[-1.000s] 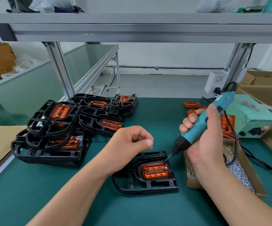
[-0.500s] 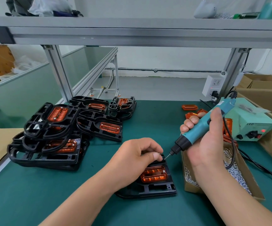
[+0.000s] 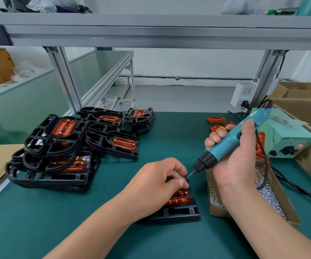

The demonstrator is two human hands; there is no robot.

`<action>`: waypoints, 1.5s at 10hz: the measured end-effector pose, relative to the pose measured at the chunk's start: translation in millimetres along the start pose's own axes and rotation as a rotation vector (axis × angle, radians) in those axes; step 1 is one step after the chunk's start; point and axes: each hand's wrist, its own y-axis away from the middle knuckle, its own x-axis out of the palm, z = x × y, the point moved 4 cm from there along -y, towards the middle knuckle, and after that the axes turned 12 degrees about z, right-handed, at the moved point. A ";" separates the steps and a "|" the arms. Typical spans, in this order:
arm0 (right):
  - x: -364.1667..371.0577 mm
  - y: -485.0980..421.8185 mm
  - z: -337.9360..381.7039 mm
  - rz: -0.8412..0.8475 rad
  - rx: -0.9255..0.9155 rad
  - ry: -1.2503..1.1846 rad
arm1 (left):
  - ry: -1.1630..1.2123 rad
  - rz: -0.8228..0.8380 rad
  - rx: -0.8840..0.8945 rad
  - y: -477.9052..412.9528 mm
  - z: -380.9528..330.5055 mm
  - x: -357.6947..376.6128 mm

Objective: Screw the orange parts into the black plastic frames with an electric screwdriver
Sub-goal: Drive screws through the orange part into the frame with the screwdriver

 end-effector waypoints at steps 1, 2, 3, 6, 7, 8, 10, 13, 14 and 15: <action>1.0 1.2 -1.3 0.012 0.001 0.007 | -0.011 0.000 0.003 0.0 -0.6 -0.1; 2.2 1.7 -2.5 0.026 -0.001 0.010 | -0.019 0.006 0.005 0.4 -0.9 -0.1; 2.2 1.8 -3.1 0.031 -0.001 0.011 | -0.024 0.013 0.002 0.6 -0.6 0.5; 0.4 1.0 -3.4 0.023 -0.006 0.019 | -0.029 0.017 0.000 1.1 -0.4 0.1; 1.1 1.1 -4.0 0.026 -0.002 0.018 | -0.029 0.018 -0.001 1.6 -0.3 0.0; 1.9 1.6 -3.7 0.036 -0.004 0.021 | -0.028 0.020 -0.007 1.0 -0.2 0.2; 2.8 1.5 -3.5 0.043 -0.012 0.027 | -0.028 0.019 -0.019 0.3 -0.2 0.0; 2.4 2.4 -4.2 0.043 -0.008 0.026 | -0.030 0.021 -0.013 0.0 1.7 0.8; 2.2 2.8 -3.8 0.031 -0.008 0.025 | -0.028 0.023 -0.013 -0.3 2.4 1.3; 2.9 2.7 -3.8 0.025 -0.002 0.022 | -0.020 0.021 -0.010 -0.5 3.3 1.1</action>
